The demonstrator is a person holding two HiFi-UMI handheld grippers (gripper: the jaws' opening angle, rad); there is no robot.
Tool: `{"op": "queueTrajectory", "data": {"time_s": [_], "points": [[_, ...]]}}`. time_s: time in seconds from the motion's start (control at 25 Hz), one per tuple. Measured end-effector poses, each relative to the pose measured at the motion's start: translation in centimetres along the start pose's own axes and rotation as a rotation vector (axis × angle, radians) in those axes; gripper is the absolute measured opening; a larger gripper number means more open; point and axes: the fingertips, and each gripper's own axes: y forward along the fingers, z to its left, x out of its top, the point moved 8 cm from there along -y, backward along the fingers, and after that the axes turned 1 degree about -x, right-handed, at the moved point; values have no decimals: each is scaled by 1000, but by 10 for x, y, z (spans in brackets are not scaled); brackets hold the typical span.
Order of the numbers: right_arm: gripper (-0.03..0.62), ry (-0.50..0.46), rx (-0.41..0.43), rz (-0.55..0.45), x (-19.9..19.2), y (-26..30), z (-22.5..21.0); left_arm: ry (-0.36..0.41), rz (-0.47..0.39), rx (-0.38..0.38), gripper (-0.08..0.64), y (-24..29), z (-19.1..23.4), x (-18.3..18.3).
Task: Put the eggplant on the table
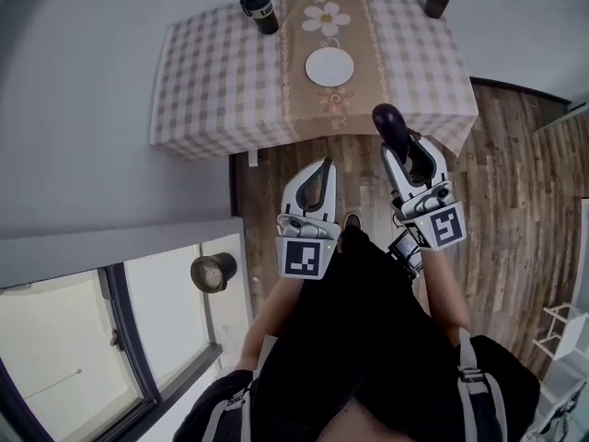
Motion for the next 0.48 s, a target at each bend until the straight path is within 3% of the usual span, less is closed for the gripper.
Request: {"op": "queueTrajectory", "data": {"time_s": [0.2, 0.48], "points": [[176, -4, -4, 16, -33, 24, -13, -8, -23, 10, 3, 21, 26, -30], [176, -61, -36, 12, -47, 79, -33, -17, -62, -16, 3, 74, 79, -52]]}}
